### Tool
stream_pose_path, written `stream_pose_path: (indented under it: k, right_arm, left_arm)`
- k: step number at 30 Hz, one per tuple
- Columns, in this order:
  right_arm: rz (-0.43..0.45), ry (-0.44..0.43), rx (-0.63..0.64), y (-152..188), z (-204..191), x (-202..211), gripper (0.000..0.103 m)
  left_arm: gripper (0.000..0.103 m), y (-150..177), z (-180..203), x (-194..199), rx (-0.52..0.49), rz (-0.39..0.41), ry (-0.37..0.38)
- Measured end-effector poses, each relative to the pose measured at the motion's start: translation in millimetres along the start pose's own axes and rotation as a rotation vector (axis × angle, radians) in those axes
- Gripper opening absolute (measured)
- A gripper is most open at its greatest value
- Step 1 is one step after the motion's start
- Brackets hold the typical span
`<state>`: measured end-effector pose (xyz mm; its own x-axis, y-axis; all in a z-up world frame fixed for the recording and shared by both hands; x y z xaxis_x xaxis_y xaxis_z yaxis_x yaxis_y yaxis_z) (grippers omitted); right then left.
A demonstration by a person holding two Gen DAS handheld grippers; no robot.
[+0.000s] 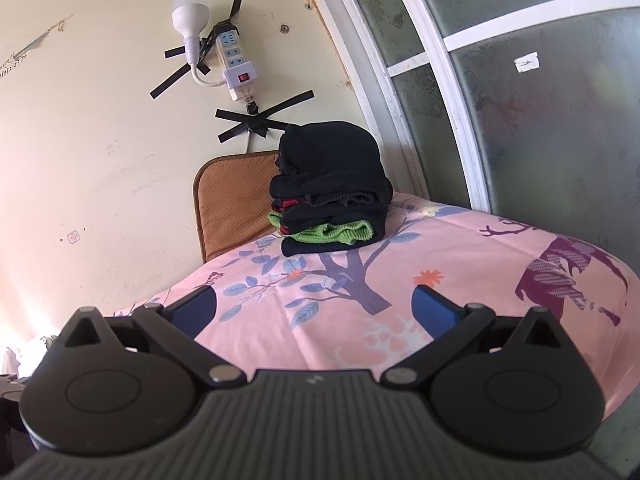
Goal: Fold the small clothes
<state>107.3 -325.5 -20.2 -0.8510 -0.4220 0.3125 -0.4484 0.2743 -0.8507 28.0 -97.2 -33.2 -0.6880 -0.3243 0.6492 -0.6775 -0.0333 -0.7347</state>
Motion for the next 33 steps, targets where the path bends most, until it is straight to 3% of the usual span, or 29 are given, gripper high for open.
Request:
stream_pose_path:
  k: [33]
  right_arm:
    - [-0.021, 0.010, -0.043, 5.2, 11.4, -4.8, 0.103]
  left_arm:
    - [0.103, 14.5, 12.9, -11.8, -0.025, -0.072, 0.020]
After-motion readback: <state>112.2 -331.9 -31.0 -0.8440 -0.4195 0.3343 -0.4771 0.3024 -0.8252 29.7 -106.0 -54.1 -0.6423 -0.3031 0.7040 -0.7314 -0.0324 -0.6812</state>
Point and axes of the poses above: each gripper's, at about its wrist camera, not at the fingertips, and x roughly against the way its jaws point, z to its right, y to its underside, the point moved 7 cm from there along -x, roughly the way its jaws point, and after that the axes turned 4 degrees about -x, right-handed, at the moved point
